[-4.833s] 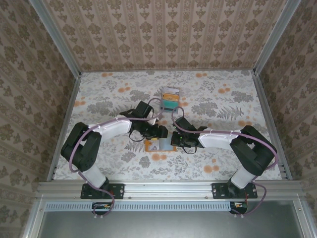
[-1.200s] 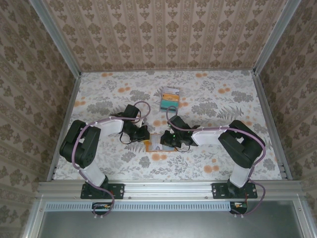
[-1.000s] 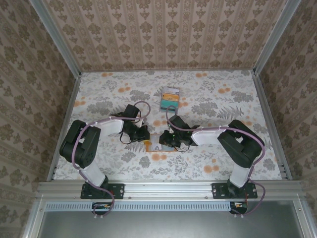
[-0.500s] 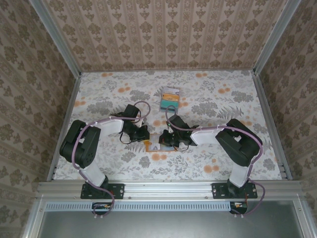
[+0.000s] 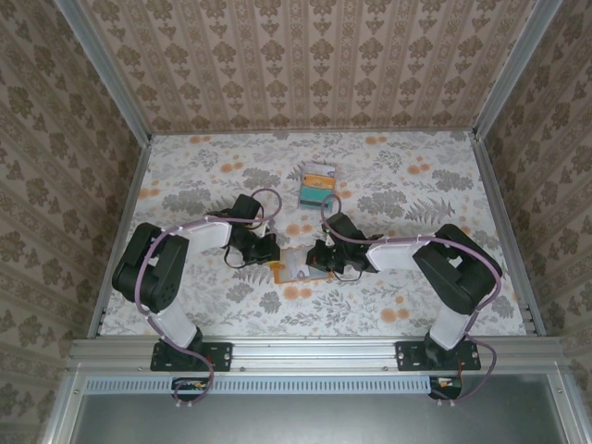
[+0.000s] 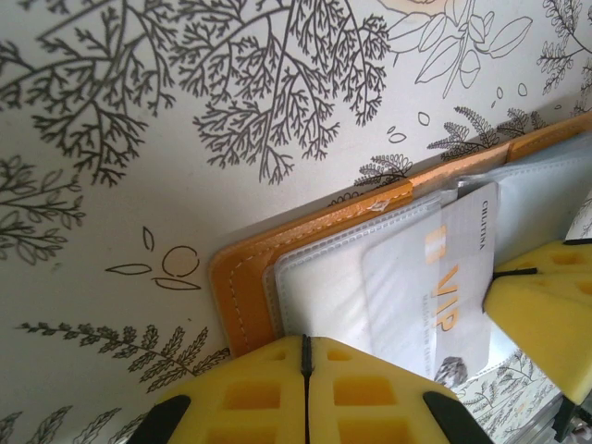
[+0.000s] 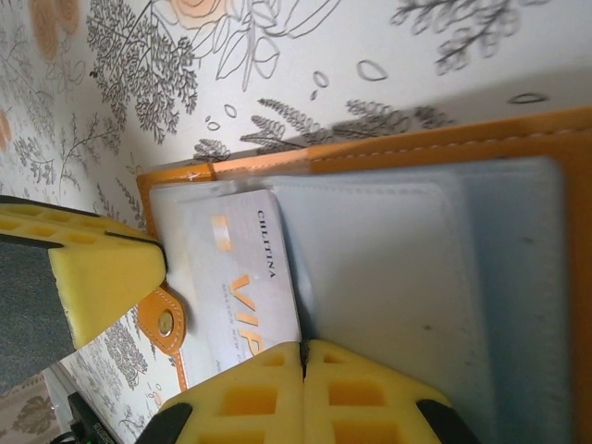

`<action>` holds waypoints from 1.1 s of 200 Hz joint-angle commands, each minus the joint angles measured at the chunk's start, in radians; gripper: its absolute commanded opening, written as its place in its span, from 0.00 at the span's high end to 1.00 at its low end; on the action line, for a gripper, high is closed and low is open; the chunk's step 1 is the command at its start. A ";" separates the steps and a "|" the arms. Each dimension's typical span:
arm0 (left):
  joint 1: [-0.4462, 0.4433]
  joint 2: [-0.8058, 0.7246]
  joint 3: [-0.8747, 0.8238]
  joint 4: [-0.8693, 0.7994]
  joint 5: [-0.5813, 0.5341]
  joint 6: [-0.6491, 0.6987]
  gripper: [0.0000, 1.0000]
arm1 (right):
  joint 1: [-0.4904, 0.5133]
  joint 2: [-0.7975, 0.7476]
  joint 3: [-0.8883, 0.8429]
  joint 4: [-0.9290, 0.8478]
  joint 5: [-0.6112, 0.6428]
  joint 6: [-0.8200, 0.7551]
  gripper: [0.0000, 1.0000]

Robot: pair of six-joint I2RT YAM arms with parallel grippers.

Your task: Take the credit cards out of the card holder

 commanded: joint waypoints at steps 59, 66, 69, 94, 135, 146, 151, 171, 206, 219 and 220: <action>-0.004 0.026 0.019 -0.036 -0.008 0.027 0.93 | -0.032 -0.110 -0.014 -0.145 0.040 -0.084 1.00; -0.004 0.026 0.020 -0.036 -0.008 0.028 0.93 | -0.034 -0.119 -0.016 -0.151 0.045 -0.090 1.00; -0.004 0.027 0.020 -0.035 -0.008 0.028 0.93 | -0.035 -0.121 -0.015 -0.152 0.044 -0.092 1.00; -0.004 0.028 0.021 -0.031 -0.004 0.025 0.93 | -0.030 -0.104 0.015 -0.137 0.000 -0.115 0.92; -0.005 0.030 0.021 -0.030 -0.004 0.026 0.94 | -0.007 -0.012 0.119 -0.170 -0.029 -0.168 0.80; -0.005 0.030 0.020 -0.029 -0.003 0.026 0.94 | -0.007 0.007 0.135 -0.173 -0.028 -0.175 0.78; -0.005 0.031 0.021 -0.030 -0.002 0.025 0.94 | -0.008 0.015 0.144 -0.178 -0.029 -0.181 0.78; -0.006 0.030 0.020 -0.031 -0.002 0.026 0.94 | -0.007 0.051 0.172 -0.199 -0.038 -0.203 0.76; -0.005 0.032 0.021 -0.030 -0.002 0.025 0.94 | -0.006 0.084 0.170 -0.196 -0.053 -0.207 0.76; -0.005 0.032 0.022 -0.030 -0.001 0.025 0.94 | -0.004 0.083 0.164 -0.203 -0.046 -0.210 0.76; -0.005 0.032 0.021 -0.030 -0.001 0.025 0.94 | -0.004 0.083 0.164 -0.204 -0.045 -0.210 0.76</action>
